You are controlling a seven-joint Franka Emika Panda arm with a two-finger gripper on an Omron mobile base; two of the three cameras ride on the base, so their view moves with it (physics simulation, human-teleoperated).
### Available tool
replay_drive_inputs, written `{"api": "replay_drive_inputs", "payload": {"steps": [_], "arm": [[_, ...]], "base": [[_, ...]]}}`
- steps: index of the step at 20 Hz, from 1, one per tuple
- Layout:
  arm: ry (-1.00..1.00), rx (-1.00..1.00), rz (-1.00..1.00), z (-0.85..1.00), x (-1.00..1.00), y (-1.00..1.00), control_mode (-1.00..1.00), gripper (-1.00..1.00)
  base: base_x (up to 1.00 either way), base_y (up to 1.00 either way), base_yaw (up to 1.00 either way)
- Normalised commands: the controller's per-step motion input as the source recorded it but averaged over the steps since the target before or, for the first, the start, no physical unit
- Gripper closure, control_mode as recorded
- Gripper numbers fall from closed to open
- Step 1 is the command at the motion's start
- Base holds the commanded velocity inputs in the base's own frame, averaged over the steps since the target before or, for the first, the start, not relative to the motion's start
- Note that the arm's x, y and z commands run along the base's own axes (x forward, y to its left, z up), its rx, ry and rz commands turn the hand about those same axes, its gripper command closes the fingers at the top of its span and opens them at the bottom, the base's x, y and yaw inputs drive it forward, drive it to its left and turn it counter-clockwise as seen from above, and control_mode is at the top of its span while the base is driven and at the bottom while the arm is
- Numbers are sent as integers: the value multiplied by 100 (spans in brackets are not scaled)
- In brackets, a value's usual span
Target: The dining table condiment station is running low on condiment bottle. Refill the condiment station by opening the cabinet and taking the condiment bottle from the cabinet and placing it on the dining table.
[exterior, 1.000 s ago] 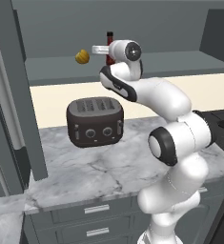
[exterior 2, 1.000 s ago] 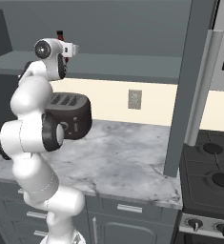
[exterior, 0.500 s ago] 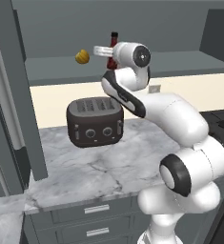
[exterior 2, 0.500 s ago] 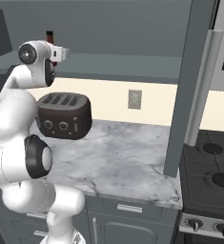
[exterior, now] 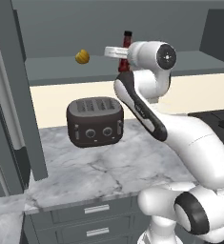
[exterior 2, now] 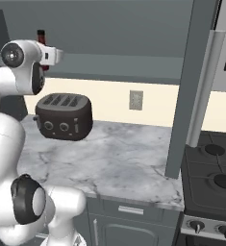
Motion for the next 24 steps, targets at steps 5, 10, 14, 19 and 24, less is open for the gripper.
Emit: {"api": "replay_drive_inputs", "payload": {"steps": [5, 10, 14, 19, 24], "arm": [[0, -7, 13, 0, -100, -96, -100, 100], [0, -5, 15, -3, -100, -100, -100, 100], [0, -10, 16, -5, -100, -96, -100, 100], [6, -6, 7, -12, -59, -20, -100, 100], [6, 0, 0, -8, -15, 16, -100, 100]], "base": [[0, 0, 0], [0, 0, 0], [0, 0, 0], [0, 0, 0], [0, 0, 0]]}}
